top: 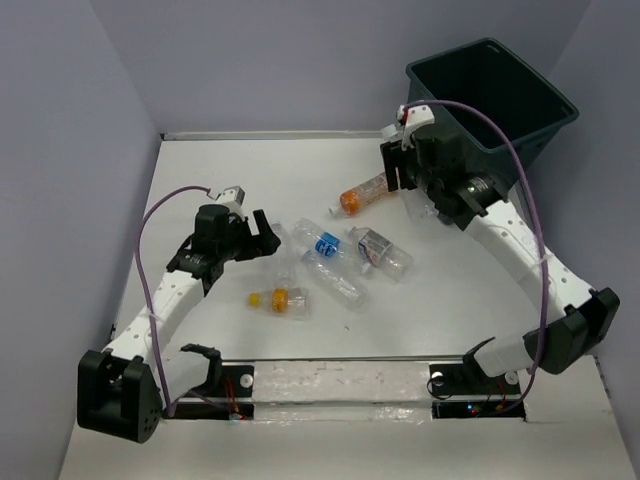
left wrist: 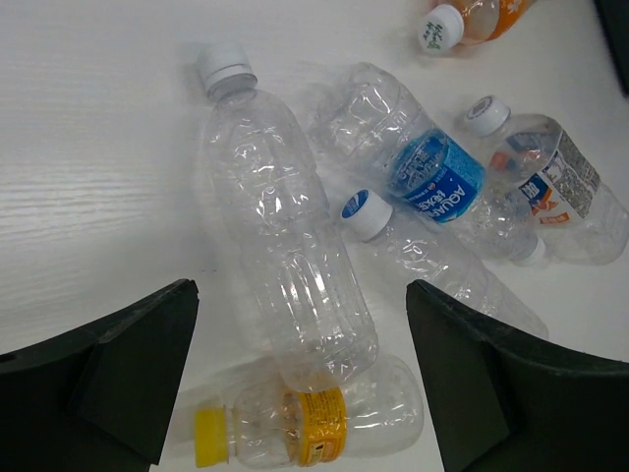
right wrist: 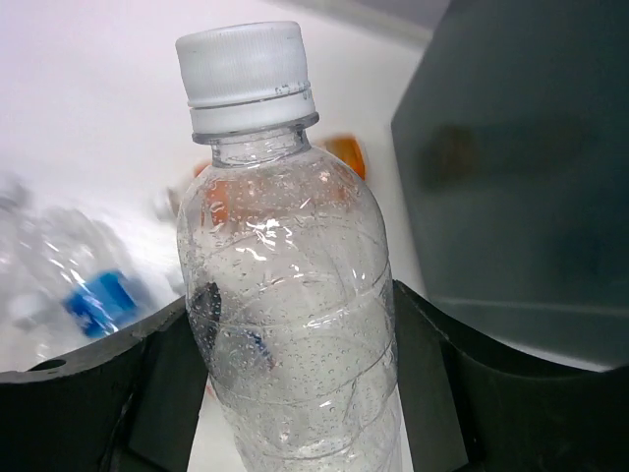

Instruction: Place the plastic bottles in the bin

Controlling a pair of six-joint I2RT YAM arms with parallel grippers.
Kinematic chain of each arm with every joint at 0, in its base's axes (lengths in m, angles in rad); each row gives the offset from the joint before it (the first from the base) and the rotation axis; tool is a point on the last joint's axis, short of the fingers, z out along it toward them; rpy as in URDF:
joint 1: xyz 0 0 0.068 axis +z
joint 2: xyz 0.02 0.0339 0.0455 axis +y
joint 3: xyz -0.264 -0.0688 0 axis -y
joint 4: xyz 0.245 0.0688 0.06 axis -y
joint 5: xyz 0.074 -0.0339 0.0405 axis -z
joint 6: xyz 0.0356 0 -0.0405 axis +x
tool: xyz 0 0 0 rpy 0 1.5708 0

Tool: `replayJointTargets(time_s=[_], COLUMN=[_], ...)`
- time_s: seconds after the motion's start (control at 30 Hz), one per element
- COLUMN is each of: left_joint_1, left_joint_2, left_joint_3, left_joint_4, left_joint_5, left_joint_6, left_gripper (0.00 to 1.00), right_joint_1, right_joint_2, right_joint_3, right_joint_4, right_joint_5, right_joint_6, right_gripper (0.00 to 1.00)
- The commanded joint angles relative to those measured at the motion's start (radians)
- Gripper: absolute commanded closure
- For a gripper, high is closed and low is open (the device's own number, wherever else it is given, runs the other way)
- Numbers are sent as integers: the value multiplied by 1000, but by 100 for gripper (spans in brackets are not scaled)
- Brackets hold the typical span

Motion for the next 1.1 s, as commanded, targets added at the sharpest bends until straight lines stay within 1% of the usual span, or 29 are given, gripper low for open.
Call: replayJointTargets(time_s=[0.0, 0.03, 0.13, 0.17, 0.2, 0.23, 0.27, 0.3, 0.33, 0.37, 0.43, 0.47, 0.5, 0.53, 0.57, 0.63, 0.67, 0.73, 0.8, 0.87, 0.9, 0.93, 1.0, 1.03, 1.07], left_joint_1=[-46, -51, -63, -63, -65, -65, -68, -72, -75, -80, -82, -83, -85, -88, -88, -100, -117, -134, -144, -157, -157, -157, -157, -158, -158], left_joint_2=[75, 89, 137, 146, 163, 169, 178, 188, 212, 224, 254, 263, 280, 293, 294, 313, 330, 353, 379, 425, 462, 481, 513, 530, 534], left_joint_3=[64, 68, 80, 83, 88, 90, 94, 99, 105, 114, 119, 123, 128, 136, 136, 154, 169, 186, 208, 220, 246, 258, 277, 274, 271], left_joint_4=[13, 13, 9, 8, 6, 6, 5, 2, -10, -15, -20, -20, -21, -23, -23, -26, -29, -38, -43, -52, -85, -101, -119, -116, -118], left_joint_5=[-2, -4, -19, -24, -27, -32, -33, -36, -39, -53, -55, -53, -56, -55, -55, -62, -73, -94, -119, -127, -127, -134, -148, -156, -165], left_joint_6=[-19, -20, -22, -22, -22, -23, -20, -20, -14, -11, -8, -6, -8, -9, -11, -15, -17, -17, -19, -19, -17, -12, -6, -5, -3], left_gripper=[3, 3, 2, 2, 1, 1, 1, 1, 1, 1, 1, 1, 1, 1, 1, 1, 1, 1, 1, 1, 2, 3, 8, 14, 15], right_joint_1=[-2, -2, -2, -14, -25, -43, -90, -118, -147, -210, -273, -324, -347, -387, -387, -401, -401, -401, -401, -401, -401, -401, -358, -328, -289], right_joint_2=[-71, -66, -4, 24, 87, 115, 141, 162, 205, 224, 271, 283, 291, 300, 300, 297, 293, 284, 230, 169, 96, 60, -5, -58, -83], right_joint_3=[217, 264, 389, 490, 541, 584, 650, 675, 696, 732, 747, 747, 740, 709, 709, 666, 663, 683, 671, 600, 561, 469, 374, 326, 277], right_joint_4=[126, 135, 236, 280, 303, 334, 394, 421, 445, 474, 489, 489, 489, 498, 500, 498, 476, 402, 338, 304, 302, 311, 327, 340, 353], right_joint_5=[-80, -71, 49, 95, 159, 167, 164, 160, 155, 143, 126, 124, 124, 120, 120, 121, 132, 109, 22, -67, -186, -251, -375, -429, -443], right_joint_6=[2, -6, -96, -127, -187, -208, -230, -232, -227, -201, -175, -163, -141, -121, -121, -132, -147, -117, -54, 7, 84, 115, 162, 182, 183], right_gripper=[52, 52, 52, 52, 52, 53, 53, 53, 53, 53, 53, 53, 53, 50, 44, 19, 1, 0, 0, 1, 2, 4, 7, 8, 8])
